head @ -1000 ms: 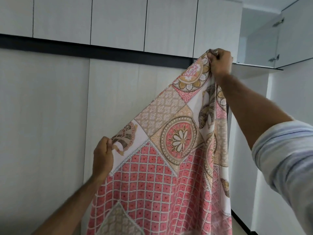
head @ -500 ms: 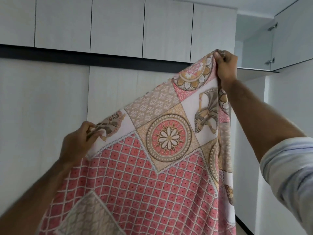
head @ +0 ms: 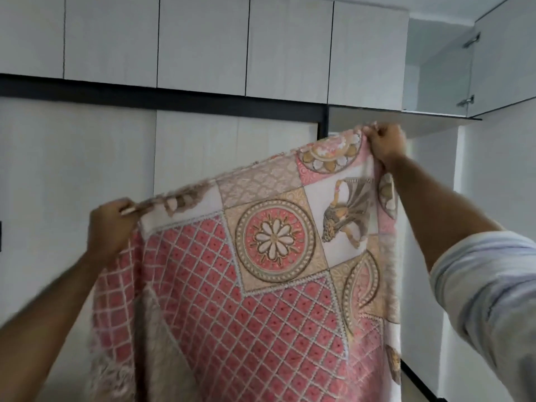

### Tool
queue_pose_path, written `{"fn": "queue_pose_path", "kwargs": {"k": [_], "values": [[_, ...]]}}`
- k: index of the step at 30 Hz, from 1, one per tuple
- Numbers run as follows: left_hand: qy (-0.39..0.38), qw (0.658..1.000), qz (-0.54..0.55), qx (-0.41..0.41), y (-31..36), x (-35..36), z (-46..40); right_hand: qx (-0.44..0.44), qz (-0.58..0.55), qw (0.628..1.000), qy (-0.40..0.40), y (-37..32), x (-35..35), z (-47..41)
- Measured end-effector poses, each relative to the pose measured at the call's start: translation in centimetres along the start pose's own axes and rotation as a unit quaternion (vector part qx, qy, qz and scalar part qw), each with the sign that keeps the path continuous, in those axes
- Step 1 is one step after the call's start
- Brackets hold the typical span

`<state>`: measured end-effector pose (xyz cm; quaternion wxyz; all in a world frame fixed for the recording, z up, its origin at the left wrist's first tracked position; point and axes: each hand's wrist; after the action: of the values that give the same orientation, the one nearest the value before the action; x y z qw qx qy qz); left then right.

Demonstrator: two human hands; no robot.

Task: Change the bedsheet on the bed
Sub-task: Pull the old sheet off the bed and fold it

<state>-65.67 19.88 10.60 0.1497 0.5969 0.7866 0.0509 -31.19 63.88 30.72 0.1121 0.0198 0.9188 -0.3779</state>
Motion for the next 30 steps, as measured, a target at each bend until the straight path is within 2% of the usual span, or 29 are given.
{"fn": "queue_pose_path", "kwargs": {"k": [2, 4, 6, 8, 9, 13, 14, 16, 17, 18, 19, 20, 22, 25, 27, 30], "values": [[-0.025, 0.999, 0.020, 0.003, 0.6, -0.3, -1.9, 0.079, -0.025, 0.996, 0.031, 2.4, 1.4, 1.0], [-0.082, 0.991, 0.100, -0.027, 1.2, -1.4, -2.8, 0.139, -0.077, 0.987, -0.009, 4.5, 1.9, 1.7], [-0.150, 0.971, 0.177, -0.058, 1.5, -3.4, -2.9, 0.183, -0.174, 0.958, -0.139, 5.6, 1.0, 3.1], [-0.201, 0.950, 0.223, -0.092, 1.2, -5.5, -2.6, 0.189, -0.250, 0.908, -0.279, 5.7, -0.6, 5.6], [-0.217, 0.942, 0.233, -0.110, 1.0, -6.5, -2.4, 0.178, -0.284, 0.885, -0.322, 5.7, -1.5, 6.8], [-0.224, 0.922, 0.272, -0.163, -0.3, -8.1, -2.5, 0.140, -0.389, 0.824, -0.387, 5.7, -2.5, 8.6], [-0.224, 0.917, 0.281, -0.173, 0.0, -8.0, -2.7, 0.164, -0.368, 0.831, -0.383, 6.0, -1.6, 8.3], [-0.231, 0.923, 0.250, -0.180, 0.4, -7.2, -3.1, 0.205, -0.270, 0.881, -0.330, 6.3, 1.1, 7.2], [-0.237, 0.931, 0.214, -0.176, 0.5, -6.4, -3.1, 0.230, -0.205, 0.913, -0.266, 6.2, 2.9, 6.9], [-0.236, 0.940, 0.176, -0.170, 0.8, -5.4, -3.0, 0.257, -0.133, 0.942, -0.169, 6.3, 4.6, 6.8], [-0.224, 0.950, 0.138, -0.166, 1.1, -4.4, -2.8, 0.280, -0.082, 0.953, -0.078, 6.3, 6.0, 7.2], [-0.210, 0.958, 0.106, -0.164, 1.7, -3.4, -2.5, 0.309, -0.078, 0.948, -0.021, 5.9, 6.9, 7.8], [-0.181, 0.969, 0.047, -0.162, 2.7, -2.0, -2.2, 0.342, -0.111, 0.933, 0.028, 5.1, 7.9, 9.6], [-0.161, 0.969, 0.029, -0.187, 4.3, -0.9, -2.5, 0.327, -0.144, 0.934, -0.014, 4.3, 9.6, 10.9], [-0.157, 0.967, 0.052, -0.196, 5.9, 0.2, -2.7, 0.278, -0.202, 0.932, -0.116, 3.9, 11.6, 12.3], [-0.168, 0.964, 0.119, -0.168, 10.0, 3.2, -2.6, 0.162, -0.273, 0.902, -0.293, 1.0, 14.4, 18.5]]}}
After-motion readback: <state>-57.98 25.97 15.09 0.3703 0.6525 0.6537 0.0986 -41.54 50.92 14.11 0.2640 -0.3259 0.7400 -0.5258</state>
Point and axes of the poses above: each hand's wrist, its own z-axis away from the middle knuckle, its own x-axis out of the palm, y = z × x, and after that the axes turned 15 degrees about x, right-handed
